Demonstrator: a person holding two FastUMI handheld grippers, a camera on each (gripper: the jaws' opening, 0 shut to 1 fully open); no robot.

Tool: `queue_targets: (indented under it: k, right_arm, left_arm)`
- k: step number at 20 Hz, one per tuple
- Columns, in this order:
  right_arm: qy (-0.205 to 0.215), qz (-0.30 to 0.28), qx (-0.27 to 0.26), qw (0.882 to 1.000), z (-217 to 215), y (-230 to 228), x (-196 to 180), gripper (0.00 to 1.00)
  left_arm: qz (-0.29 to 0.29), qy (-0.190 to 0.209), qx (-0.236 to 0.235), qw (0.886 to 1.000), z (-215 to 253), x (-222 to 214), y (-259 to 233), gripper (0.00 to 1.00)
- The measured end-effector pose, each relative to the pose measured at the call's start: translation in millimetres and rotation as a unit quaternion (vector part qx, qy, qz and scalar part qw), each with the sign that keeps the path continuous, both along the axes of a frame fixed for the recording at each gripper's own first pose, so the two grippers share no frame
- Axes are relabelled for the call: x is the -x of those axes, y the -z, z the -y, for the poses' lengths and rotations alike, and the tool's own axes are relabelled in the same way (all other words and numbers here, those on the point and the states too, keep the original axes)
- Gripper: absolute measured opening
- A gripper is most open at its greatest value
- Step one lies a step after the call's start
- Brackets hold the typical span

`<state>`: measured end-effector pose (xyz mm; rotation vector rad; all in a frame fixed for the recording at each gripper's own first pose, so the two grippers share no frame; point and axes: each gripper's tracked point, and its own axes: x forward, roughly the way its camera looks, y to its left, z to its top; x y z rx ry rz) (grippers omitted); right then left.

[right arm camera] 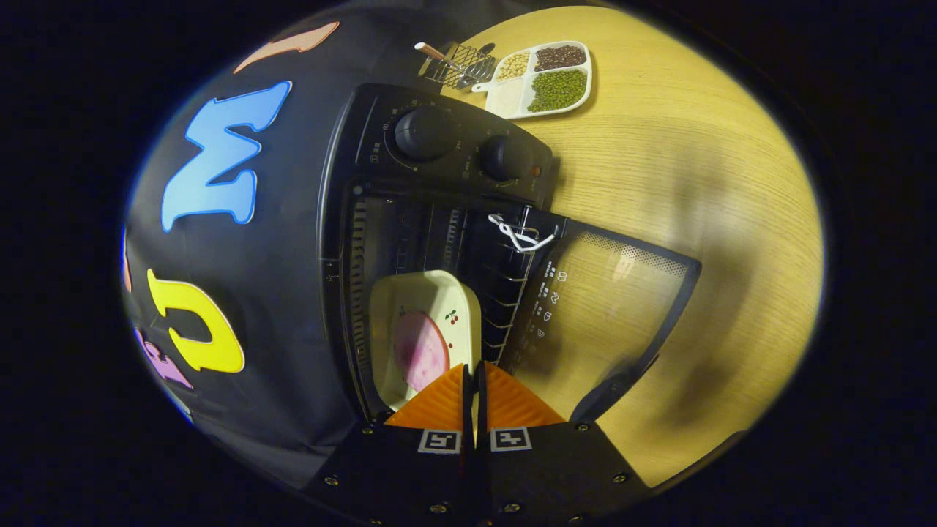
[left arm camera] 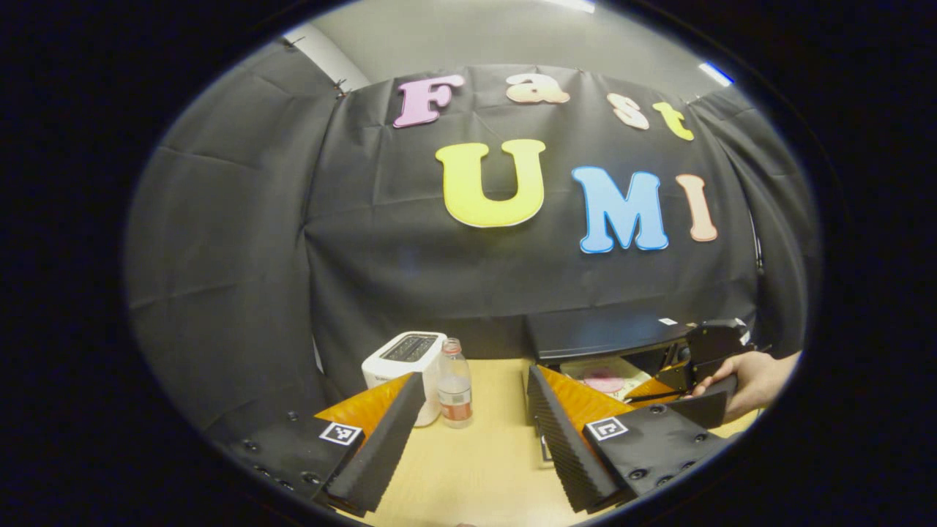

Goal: Open the electric oven with the left hand, put the food in, and close the electric oven.

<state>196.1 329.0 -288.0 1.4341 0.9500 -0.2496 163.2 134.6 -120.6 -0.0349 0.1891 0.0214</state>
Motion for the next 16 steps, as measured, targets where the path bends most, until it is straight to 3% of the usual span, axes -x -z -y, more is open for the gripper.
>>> queue_targets:
  k: [2,4,6,10,12,13,16]
  right_arm:
    - [0.020,-0.005,0.012,1.000,2.3,5.2,-11.0,0.01]
    - [0.032,-0.008,0.027,0.999,5.6,10.9,-19.9,0.01]
    - [0.037,-0.013,0.037,0.999,5.7,16.4,-25.6,0.01]
    - [0.047,-0.023,0.038,0.998,2.9,25.0,-32.1,0.01]
    - [0.051,-0.020,0.034,0.998,0.5,24.7,-33.7,0.01]
    - [0.055,-0.014,0.032,0.998,-0.9,20.3,-36.0,0.03]
    - [0.058,0.008,0.008,0.998,-10.7,14.2,-46.1,0.09]
  left_arm:
    - [-0.004,-0.003,0.000,1.000,-2.4,0.7,3.8,1.00]
    - [-0.005,-0.007,0.002,1.000,-4.6,0.5,6.3,0.91]
    - [-0.008,-0.012,0.003,1.000,-7.1,0.9,9.2,1.00]
    - [-0.012,-0.024,-0.007,1.000,-19.9,8.7,10.2,0.91]
    - [-0.014,-0.029,-0.015,0.999,-26.4,14.6,9.3,1.00]
    - [-0.013,-0.033,-0.018,0.999,-29.8,16.8,8.1,0.91]
    - [-0.012,-0.041,-0.018,0.999,-30.0,20.3,4.9,0.97]
